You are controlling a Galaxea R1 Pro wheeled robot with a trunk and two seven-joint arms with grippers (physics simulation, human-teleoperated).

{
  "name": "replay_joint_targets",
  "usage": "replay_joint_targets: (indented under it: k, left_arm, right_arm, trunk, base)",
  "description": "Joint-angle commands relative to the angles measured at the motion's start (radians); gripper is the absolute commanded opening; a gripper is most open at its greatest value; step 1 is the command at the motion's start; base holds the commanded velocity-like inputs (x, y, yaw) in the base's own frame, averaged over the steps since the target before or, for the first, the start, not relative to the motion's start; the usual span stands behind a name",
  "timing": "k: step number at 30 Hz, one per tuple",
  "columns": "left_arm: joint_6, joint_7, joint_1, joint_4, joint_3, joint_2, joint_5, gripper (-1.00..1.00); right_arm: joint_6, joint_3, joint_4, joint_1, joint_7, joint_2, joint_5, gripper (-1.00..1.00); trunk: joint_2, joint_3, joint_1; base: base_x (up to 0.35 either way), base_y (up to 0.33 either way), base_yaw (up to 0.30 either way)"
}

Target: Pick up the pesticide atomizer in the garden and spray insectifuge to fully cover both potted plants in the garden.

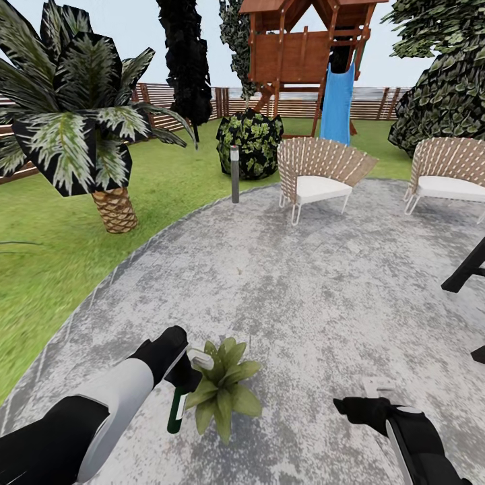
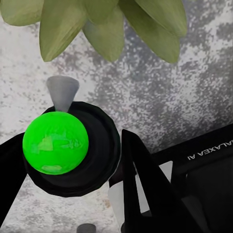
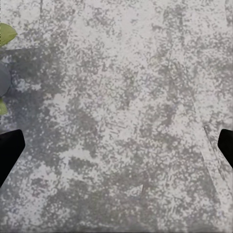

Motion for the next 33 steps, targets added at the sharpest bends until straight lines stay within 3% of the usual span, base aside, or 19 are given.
replay_joint_targets:
  k: [1, 13, 20, 33]
  left_arm:
    - [0.002, -0.010, 0.000, -0.001, -0.001, 0.001, -0.010, -1.00]
    - [0.002, -0.012, 0.032, 0.001, 0.000, 0.009, -0.006, -1.00]
    - [0.002, -0.014, 0.104, 0.001, 0.003, 0.011, -0.009, -1.00]
    - [0.002, -0.012, 0.105, 0.000, 0.005, 0.010, 0.000, -1.00]
  right_arm:
    - [0.004, -0.001, -0.001, 0.000, 0.009, 0.000, 0.011, 1.00]
    - [0.005, -0.001, -0.001, -0.001, 0.009, 0.000, 0.011, 1.00]
    - [0.005, -0.001, 0.000, -0.001, 0.009, 0.000, 0.011, 1.00]
    - [0.005, 0.000, 0.000, 0.000, 0.009, 0.000, 0.011, 1.00]
  trunk:
    - [0.000, -0.001, 0.000]
    - [0.000, -0.001, 0.000]
    - [0.000, -0.001, 0.000]
    - [0.000, -0.001, 0.000]
  base:
    - [0.000, 0.000, 0.000]
    - [0.000, 0.000, 0.000]
    - [0.000, 0.000, 0.000]
    - [0.000, 0.000, 0.000]
